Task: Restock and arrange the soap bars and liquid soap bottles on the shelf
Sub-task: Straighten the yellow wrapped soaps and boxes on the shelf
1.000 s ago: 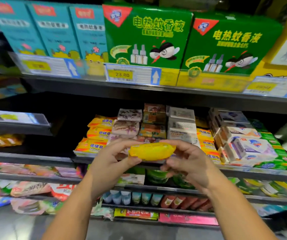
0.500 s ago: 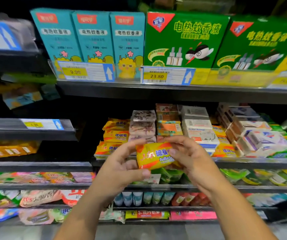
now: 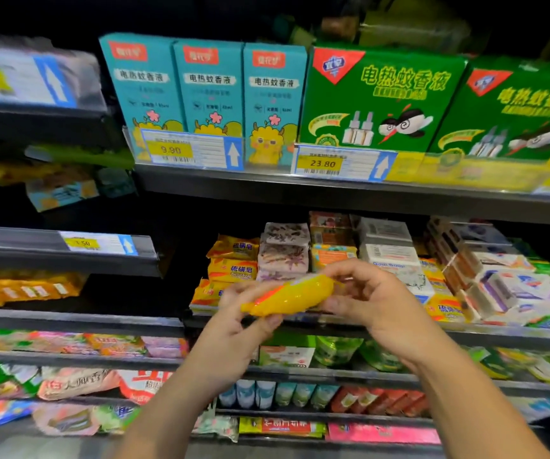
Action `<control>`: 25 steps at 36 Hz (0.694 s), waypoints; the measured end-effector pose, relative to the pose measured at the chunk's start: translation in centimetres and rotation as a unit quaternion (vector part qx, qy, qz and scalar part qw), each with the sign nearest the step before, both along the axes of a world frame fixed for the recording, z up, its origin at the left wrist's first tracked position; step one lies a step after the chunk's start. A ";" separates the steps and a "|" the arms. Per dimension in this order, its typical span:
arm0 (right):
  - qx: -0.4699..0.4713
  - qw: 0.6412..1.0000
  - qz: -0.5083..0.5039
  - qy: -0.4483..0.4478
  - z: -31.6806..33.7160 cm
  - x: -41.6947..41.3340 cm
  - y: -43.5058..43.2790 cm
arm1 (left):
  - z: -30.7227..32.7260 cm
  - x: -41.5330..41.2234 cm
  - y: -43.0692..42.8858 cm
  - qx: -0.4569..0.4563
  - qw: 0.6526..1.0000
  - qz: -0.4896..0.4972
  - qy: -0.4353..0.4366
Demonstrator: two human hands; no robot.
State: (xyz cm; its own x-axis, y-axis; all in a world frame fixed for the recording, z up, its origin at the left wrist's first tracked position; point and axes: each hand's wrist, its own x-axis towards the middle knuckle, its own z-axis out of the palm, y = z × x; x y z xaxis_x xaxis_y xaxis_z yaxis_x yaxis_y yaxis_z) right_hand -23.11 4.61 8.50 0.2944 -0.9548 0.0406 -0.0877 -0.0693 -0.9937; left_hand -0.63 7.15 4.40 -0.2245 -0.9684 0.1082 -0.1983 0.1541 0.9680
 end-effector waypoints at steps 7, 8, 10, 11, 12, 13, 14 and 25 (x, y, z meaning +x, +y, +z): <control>-0.102 0.989 0.066 0.082 1.7 2.7 -1.7 | 1.6 0.4 0.7 -0.043 0.990 0.107 0.080; -0.116 0.986 0.070 0.101 1.9 2.8 -1.9 | 2.1 0.3 0.9 -0.045 0.985 0.124 0.115; -0.127 0.981 0.077 0.123 1.9 3.0 -2.3 | 2.9 0.2 1.0 -0.075 0.974 0.159 0.144; -0.121 0.982 0.087 0.117 1.8 3.2 -2.4 | 3.3 0.3 0.9 -0.091 0.969 0.172 0.154; -0.111 0.983 0.099 0.107 1.6 3.5 -2.6 | 3.5 0.4 0.7 -0.102 0.963 0.184 0.166; -0.102 0.983 0.109 0.104 1.2 3.8 -2.7 | 3.7 0.5 0.5 -0.109 0.958 0.194 0.179; -0.094 0.983 0.117 0.106 0.8 4.2 -2.7 | 3.8 0.5 0.4 -0.114 0.956 0.199 0.183; -0.030 0.991 0.117 0.064 -2.7 4.3 -2.9 | 1.9 2.0 0.6 -0.124 0.973 0.191 0.029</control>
State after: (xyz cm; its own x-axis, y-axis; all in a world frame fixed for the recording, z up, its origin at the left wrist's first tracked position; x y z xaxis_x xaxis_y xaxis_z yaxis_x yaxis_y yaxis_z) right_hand -18.82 1.71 5.76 0.5131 -0.8572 0.0432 -0.1866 -0.1606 -0.9692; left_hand 1.40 7.72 6.32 0.1605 -0.9224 0.3514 -0.2340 0.3103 0.9214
